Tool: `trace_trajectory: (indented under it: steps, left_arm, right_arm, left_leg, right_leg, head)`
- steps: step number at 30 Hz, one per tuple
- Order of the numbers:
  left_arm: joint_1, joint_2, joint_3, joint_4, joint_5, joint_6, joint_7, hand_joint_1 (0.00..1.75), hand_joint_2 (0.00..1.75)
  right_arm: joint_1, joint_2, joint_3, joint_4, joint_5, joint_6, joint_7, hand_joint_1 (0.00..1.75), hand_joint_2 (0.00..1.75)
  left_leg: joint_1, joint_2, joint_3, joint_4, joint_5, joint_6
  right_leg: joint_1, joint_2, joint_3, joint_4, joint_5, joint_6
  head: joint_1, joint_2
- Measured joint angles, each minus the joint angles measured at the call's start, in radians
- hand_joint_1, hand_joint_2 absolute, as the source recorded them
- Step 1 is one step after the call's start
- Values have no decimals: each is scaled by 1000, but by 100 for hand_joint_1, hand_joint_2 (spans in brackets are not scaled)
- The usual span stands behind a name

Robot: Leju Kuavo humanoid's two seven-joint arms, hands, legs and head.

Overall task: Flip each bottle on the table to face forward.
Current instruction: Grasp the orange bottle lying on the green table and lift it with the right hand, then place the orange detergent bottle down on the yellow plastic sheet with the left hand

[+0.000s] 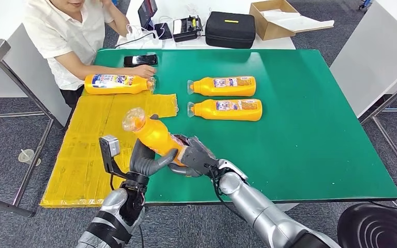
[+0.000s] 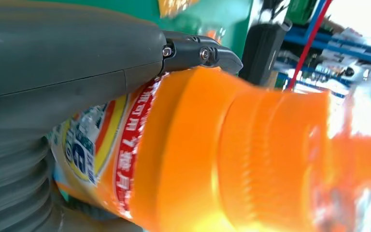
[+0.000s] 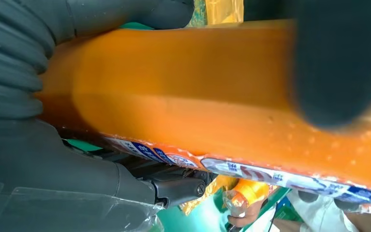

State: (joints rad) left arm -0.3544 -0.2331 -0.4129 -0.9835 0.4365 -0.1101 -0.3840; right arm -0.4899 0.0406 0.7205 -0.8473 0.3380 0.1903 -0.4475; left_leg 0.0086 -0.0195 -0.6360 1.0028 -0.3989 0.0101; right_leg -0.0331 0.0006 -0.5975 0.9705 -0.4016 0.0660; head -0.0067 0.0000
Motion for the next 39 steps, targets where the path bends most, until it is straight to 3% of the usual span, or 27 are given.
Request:
trace_trajectory:
  steps: [1, 2, 5, 6, 8, 9, 12, 13, 20, 24, 32, 36, 39]
  left_arm:
    - [-1, 0, 2, -1, 21, -19, 10, 56, 175]
    - [-2, 0, 4, -1, 34, -35, 17, 95, 175]
    - [-5, 0, 9, -1, 46, -55, 24, 175, 175]
    - [-6, -1, 10, -1, 46, -56, 25, 175, 175]
    - [-9, -1, 13, -1, 46, -58, 25, 175, 175]
    - [-10, -1, 13, -1, 47, -59, 25, 175, 175]
    - [-12, -1, 15, 0, 59, -64, 31, 175, 175]
    - [-14, -1, 17, 0, 70, -74, 37, 175, 175]
    - [-16, 3, 33, 6, 199, -216, 95, 175, 175]
    - [-19, 3, 22, 8, 137, -139, 56, 175, 175]
    - [-20, 3, 6, 8, 77, -74, 37, 175, 175]
    - [-20, 3, 4, 8, 72, -70, 35, 175, 175]
    - [-23, 4, -2, 8, 13, -20, 21, 175, 175]
  right_arm:
    - [-2, 1, 4, 5, 1, -7, 0, 175, 175]
    - [-5, 2, 7, 10, 2, -11, 0, 175, 175]
    - [-11, 9, 12, 21, 2, -22, 0, 148, 175]
    - [-13, 10, 14, 24, 2, -25, 0, 143, 175]
    - [-18, 13, 17, 29, 8, -36, 2, 153, 175]
    - [-20, 15, 19, 32, 15, -46, 5, 134, 175]
    - [-27, 19, 25, 38, 35, -76, 16, 16, 175]
    - [-29, 21, 26, 41, 37, -81, 17, 0, 175]
    - [-27, 37, 25, 66, 27, -101, -32, 0, 175]
    - [-17, 52, 12, 76, 10, -120, -41, 0, 0]
    - [26, 61, -23, 77, 0, -135, -45, 0, 0]
    - [31, 61, -28, 77, -1, -136, -45, 0, 175]
    - [37, 60, -37, 77, -2, -143, -46, 0, 175]
  left_leg:
    - [0, 0, 0, 0, 0, 0]
    - [0, 0, 0, 0, 0, 0]
    - [0, 0, 0, 0, 0, 0]
    - [0, 0, 0, 0, 0, 0]
    - [0, 0, 0, 0, 0, 0]
    - [0, 0, 0, 0, 0, 0]
    - [0, 0, 0, 0, 0, 0]
    - [0, 0, 0, 0, 0, 0]
    - [0, 0, 0, 0, 0, 0]
    - [0, 0, 0, 0, 0, 0]
    - [0, 0, 0, 0, 0, 0]
    - [0, 0, 0, 0, 0, 0]
    - [0, 0, 0, 0, 0, 0]
  right_leg:
    - [0, 0, 0, 0, 0, 0]
    - [0, 0, 0, 0, 0, 0]
    - [0, 0, 0, 0, 0, 0]
    - [0, 0, 0, 0, 0, 0]
    - [0, 0, 0, 0, 0, 0]
    - [0, 0, 0, 0, 0, 0]
    - [0, 0, 0, 0, 0, 0]
    - [0, 0, 0, 0, 0, 0]
    - [0, 0, 0, 0, 0, 0]
    - [0, 0, 0, 0, 0, 0]
    - [0, 0, 0, 0, 0, 0]
    - [0, 0, 0, 0, 0, 0]
    - [0, 0, 0, 0, 0, 0]
  head:
    - [0, 0]
    - [0, 0]
    - [0, 0]
    - [0, 0]
    - [0, 0]
    - [0, 0]
    - [0, 0]
    - [0, 0]
    - [0, 0]
    - [0, 0]
    - [0, 0]
    - [0, 0]
    - [0, 0]
